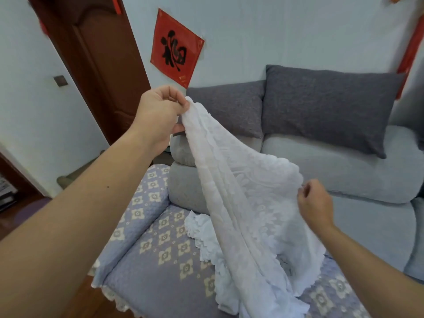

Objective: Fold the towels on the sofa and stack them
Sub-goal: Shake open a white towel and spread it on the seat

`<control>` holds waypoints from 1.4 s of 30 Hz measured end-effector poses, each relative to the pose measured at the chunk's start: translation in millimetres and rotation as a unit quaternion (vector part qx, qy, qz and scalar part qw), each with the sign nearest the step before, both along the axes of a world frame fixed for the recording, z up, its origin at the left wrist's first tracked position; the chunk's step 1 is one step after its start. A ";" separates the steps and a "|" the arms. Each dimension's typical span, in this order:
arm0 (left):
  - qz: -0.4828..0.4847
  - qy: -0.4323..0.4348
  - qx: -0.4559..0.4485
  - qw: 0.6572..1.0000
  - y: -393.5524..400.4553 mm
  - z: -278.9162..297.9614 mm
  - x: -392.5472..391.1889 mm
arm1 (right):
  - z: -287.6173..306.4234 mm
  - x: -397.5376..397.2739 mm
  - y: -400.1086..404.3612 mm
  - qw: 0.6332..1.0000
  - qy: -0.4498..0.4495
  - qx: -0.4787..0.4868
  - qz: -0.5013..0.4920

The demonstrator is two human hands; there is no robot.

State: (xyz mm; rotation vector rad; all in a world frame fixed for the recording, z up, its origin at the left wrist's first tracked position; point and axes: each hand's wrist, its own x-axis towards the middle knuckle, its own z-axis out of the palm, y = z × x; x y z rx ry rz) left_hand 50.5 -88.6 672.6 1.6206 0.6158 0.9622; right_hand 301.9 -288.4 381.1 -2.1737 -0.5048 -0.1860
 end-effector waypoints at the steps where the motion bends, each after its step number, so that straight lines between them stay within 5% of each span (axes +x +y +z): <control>1: -0.005 0.000 0.001 1.000 -2.6 1.1 1.1 | -7.9 -12.7 4.0 0.998 -0.024 -0.034 0.047; 7: -0.027 -0.003 0.005 1.000 -10.2 2.0 9.4 | -63.3 -62.0 9.8 0.914 -0.166 -0.232 0.288; 11: -0.031 0.002 0.004 1.000 -11.4 -1.4 12.2 | -84.1 -68.5 17.6 0.866 -0.178 -0.353 0.307; 24: -0.014 -0.003 0.005 1.000 -7.8 -0.4 11.7 | -79.6 -90.3 53.3 0.915 -0.014 -0.309 0.260; 34: 0.000 -0.043 0.001 0.999 6.2 9.4 2.4 | -69.4 -104.5 83.0 0.914 -0.044 -0.342 0.214; 38: 0.012 -0.049 0.007 0.999 13.6 11.7 -3.4 | -64.8 -104.6 89.2 0.935 -0.119 -0.268 0.201; 42: 0.065 -0.029 0.045 0.996 28.9 9.7 -14.1 | -50.7 -95.7 82.2 0.941 -0.058 -0.277 0.185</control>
